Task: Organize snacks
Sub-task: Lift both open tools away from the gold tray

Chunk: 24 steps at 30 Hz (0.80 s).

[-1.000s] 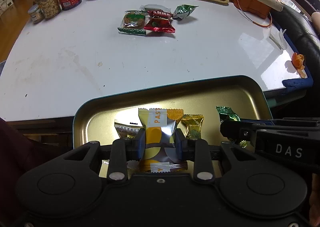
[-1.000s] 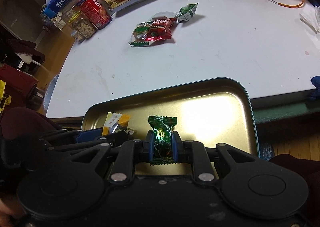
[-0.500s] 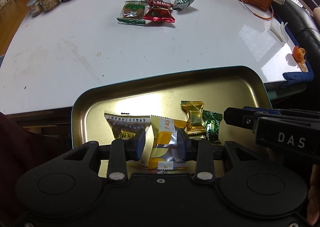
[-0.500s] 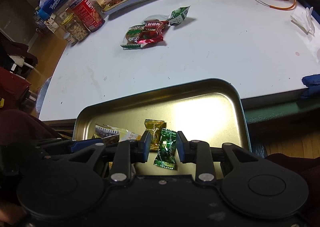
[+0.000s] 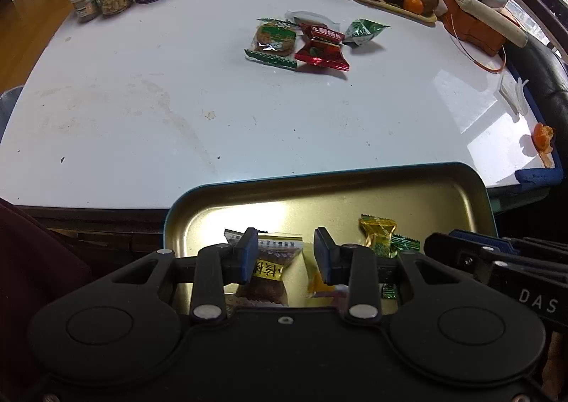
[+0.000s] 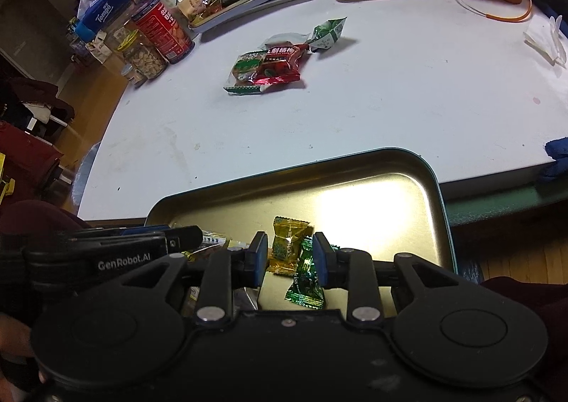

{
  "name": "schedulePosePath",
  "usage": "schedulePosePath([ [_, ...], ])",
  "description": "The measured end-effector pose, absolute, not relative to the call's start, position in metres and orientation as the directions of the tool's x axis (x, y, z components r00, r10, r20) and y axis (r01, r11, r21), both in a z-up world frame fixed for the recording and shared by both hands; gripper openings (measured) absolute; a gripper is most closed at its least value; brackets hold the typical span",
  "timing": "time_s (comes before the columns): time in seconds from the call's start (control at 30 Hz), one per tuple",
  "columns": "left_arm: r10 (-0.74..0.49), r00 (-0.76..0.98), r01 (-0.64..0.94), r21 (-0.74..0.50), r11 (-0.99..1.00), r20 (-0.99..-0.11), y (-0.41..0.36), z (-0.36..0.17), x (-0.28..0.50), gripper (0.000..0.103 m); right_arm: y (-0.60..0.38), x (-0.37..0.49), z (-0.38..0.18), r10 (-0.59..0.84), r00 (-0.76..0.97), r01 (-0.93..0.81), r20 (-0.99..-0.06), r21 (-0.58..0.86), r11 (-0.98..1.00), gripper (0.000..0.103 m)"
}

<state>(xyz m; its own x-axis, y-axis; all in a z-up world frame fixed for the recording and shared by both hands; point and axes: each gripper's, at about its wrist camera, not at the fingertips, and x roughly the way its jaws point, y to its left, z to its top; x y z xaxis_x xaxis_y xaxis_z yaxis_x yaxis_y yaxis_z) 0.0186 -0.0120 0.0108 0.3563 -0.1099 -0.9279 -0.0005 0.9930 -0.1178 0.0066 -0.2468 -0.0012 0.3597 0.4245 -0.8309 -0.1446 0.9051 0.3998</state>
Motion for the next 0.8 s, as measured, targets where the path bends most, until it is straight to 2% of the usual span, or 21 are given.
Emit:
schedulePosePath([
  [0.8,-0.07,0.381,-0.062,-0.1,0.993,-0.922,0.052,0.009,0.125,0.045,-0.228,0.082,0.002,0.415,0.31,-0.131,-0.855,0.394,0.91,0.031],
])
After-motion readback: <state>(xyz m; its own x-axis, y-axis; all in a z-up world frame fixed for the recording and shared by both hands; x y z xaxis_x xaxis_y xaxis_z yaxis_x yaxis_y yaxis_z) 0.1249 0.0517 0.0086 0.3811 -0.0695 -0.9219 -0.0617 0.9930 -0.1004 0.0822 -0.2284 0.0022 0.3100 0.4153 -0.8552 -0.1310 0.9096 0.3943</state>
